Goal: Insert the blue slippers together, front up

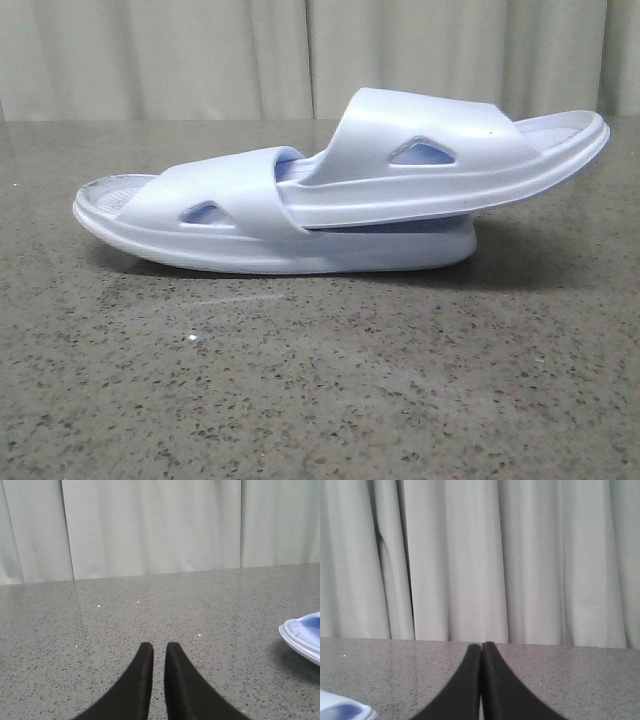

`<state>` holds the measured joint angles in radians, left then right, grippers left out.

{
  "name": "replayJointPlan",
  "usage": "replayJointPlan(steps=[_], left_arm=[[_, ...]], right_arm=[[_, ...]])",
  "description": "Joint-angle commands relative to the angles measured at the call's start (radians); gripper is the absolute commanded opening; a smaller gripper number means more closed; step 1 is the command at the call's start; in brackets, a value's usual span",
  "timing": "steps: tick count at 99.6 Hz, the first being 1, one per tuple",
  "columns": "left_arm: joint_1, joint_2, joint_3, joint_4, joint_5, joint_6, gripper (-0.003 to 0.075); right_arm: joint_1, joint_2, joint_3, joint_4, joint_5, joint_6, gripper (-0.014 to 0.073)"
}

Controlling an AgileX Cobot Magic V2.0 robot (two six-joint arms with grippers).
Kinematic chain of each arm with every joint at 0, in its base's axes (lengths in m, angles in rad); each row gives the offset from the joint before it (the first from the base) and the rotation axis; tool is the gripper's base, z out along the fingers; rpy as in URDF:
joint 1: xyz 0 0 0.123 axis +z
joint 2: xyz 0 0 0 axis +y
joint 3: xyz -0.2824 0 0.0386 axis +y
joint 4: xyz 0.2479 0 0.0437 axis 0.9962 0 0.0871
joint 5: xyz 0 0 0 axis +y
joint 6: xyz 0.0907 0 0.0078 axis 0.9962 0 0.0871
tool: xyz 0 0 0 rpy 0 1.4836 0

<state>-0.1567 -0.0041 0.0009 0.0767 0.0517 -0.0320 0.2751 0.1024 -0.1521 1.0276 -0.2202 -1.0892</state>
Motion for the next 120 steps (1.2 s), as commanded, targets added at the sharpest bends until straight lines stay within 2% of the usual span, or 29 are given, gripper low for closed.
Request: replayJointPlan(steps=[1, 91, 97, 104, 114, 120], left_arm=[[0.0, -0.029, 0.01, -0.003, -0.079, -0.01, 0.0016], [0.0, -0.029, 0.01, -0.003, -0.079, -0.01, 0.0016], [0.0, -0.029, 0.01, -0.003, -0.079, -0.01, 0.0016], [0.0, -0.029, 0.01, -0.003, -0.079, -0.01, 0.0016], [0.0, -0.029, 0.01, -0.003, -0.079, -0.01, 0.0016], [0.0, -0.029, 0.01, -0.003, -0.079, -0.01, 0.0016]], right_arm=[[0.0, 0.009, -0.027, -0.011, -0.038, -0.017, -0.0107], [0.0, 0.009, -0.027, -0.009, -0.038, -0.017, -0.0107], [0.0, 0.009, -0.027, -0.042, -0.031, -0.011, -0.0107], [0.0, 0.009, -0.027, -0.188, 0.009, 0.101, -0.0107], [0.0, 0.009, -0.027, -0.462, 0.049, 0.435, -0.0107], [-0.002, 0.009, -0.027, -0.628, 0.084, 0.587, -0.0107]])
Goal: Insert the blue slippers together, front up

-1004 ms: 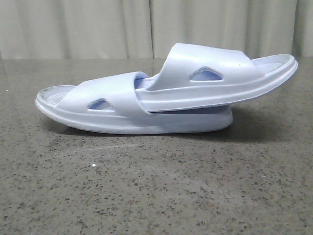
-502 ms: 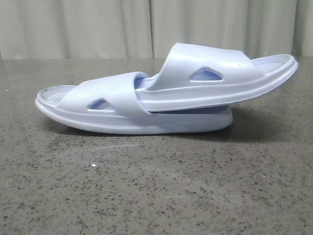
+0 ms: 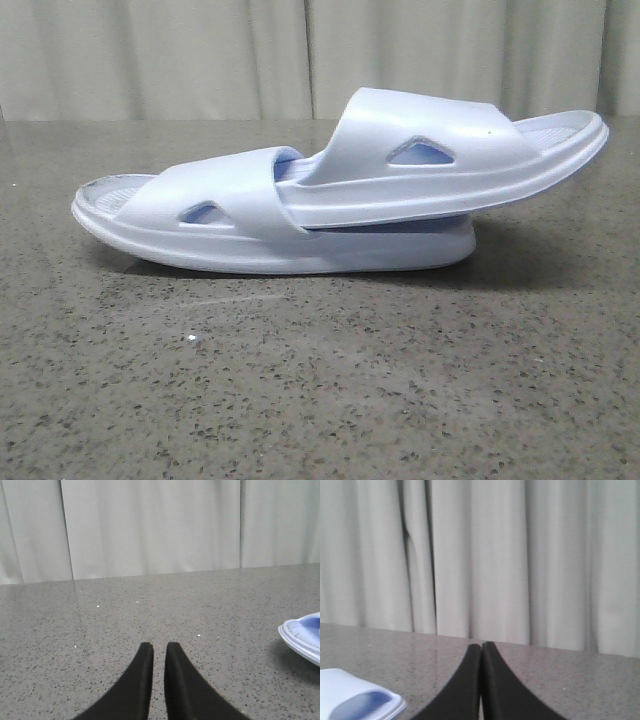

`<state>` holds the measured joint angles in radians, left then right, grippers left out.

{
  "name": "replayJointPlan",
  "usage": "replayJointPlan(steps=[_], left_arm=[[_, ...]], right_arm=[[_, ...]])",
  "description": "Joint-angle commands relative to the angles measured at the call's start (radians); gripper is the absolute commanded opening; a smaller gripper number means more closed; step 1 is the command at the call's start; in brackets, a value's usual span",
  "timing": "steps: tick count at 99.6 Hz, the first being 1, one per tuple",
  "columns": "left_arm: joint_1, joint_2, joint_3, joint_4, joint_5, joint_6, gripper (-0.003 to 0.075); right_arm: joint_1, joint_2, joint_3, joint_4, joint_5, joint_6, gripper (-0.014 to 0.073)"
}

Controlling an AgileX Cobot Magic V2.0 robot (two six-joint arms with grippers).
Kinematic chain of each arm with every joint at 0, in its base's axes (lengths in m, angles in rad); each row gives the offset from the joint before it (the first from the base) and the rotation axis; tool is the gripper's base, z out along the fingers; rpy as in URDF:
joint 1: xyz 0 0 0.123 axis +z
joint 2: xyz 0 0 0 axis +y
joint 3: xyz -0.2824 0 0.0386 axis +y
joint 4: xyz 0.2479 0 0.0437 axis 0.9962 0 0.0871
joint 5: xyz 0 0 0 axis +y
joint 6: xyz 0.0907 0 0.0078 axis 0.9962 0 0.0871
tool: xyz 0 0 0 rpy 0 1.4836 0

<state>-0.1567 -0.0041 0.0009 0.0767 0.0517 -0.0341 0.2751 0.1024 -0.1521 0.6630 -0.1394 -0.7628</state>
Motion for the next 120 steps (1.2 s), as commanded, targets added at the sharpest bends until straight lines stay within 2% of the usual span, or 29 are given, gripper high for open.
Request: replayJointPlan(steps=[1, 12, 18, 25, 37, 53, 79, 120], left_arm=[[0.0, -0.029, 0.01, -0.003, -0.079, -0.008, 0.0016], [0.0, -0.029, 0.01, -0.003, -0.079, -0.008, 0.0016], [0.0, -0.029, 0.01, -0.003, -0.079, -0.008, 0.0016], [0.0, -0.029, 0.01, -0.003, -0.079, -0.008, 0.0016], [0.0, -0.029, 0.01, -0.003, -0.079, -0.008, 0.0016], [0.0, -0.029, 0.01, -0.003, -0.079, -0.008, 0.0016], [0.0, -0.029, 0.01, -0.003, -0.079, -0.008, 0.0016], [0.0, -0.029, 0.01, -0.003, -0.079, -0.008, 0.0016]], right_arm=[[-0.004, 0.009, -0.027, -0.282, 0.007, 0.298, -0.0107], [-0.053, 0.007, -0.027, -0.545, 0.09, 0.585, -0.0107], [-0.099, 0.002, -0.027, -0.596, 0.139, 0.701, -0.0107], [-0.156, -0.013, -0.025, -0.618, 0.182, 0.746, -0.0107], [-0.206, -0.054, 0.001, -0.671, 0.184, 0.763, -0.0107], [-0.208, -0.118, 0.069, -0.675, 0.176, 0.783, -0.0107], [-0.208, -0.133, 0.183, -0.672, 0.078, 0.785, -0.0107], [-0.208, -0.133, 0.183, -0.672, 0.106, 0.785, -0.0107]])
